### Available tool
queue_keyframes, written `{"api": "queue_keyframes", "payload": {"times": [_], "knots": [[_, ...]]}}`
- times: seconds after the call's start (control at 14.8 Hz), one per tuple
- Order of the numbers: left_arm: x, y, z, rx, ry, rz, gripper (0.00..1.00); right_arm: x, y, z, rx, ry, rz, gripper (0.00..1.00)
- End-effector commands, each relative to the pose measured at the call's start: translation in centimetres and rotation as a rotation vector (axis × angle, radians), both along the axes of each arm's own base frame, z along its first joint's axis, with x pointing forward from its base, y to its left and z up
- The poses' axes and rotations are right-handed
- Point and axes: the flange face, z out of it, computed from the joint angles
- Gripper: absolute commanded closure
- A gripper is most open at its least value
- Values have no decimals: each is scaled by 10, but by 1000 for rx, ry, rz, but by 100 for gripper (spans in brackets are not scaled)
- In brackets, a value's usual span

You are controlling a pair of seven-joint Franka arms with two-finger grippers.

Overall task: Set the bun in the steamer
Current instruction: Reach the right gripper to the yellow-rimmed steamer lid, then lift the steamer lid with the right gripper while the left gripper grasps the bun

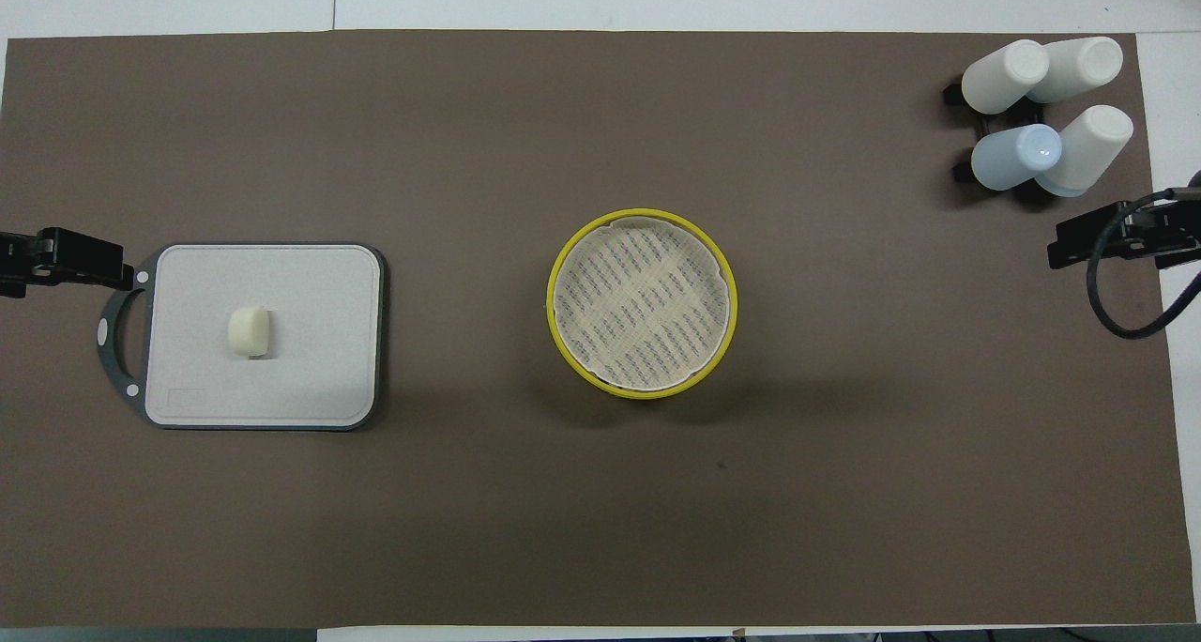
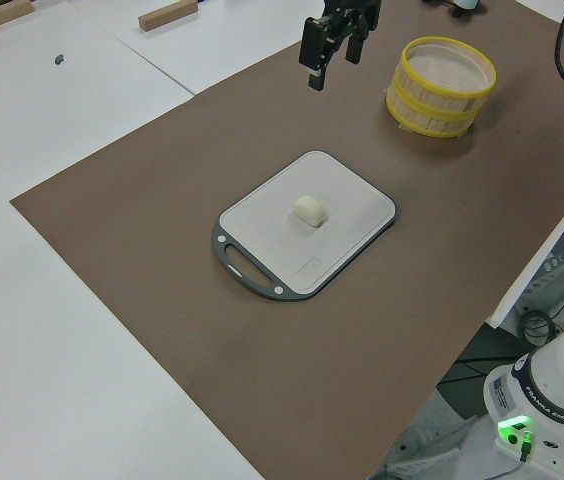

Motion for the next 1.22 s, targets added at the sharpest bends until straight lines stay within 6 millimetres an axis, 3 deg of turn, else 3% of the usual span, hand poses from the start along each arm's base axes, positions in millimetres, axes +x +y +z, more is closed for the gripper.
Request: {"api": "queue_keyframes", "payload": {"times": [0.0,0.41,0.47,0.61,0.74,0.88,1.08,1.15], "knots": [[-1,-2,6,16,-19,8,0,-2,-1,-1,-9,-1,26,0],[0,-3,5,16,-25,0,0,0,9,1,6,-9,33,0],[0,-3,4,16,-23,-1,0,5,39,0,12,-6,66,0],[-3,-1,-1,15,-23,2,0,20,141,-3,-9,33,26,0],[-12,2,-20,13,-41,7,0,39,233,-13,-40,49,-18,0],[-25,5,-52,9,-61,8,0,45,302,-31,-44,38,-16,0],[-35,14,-127,8,-81,20,0,29,400,-68,-50,-9,-33,0],[-35,15,-154,9,-78,18,0,25,427,-92,-57,-16,-31,0]]}}
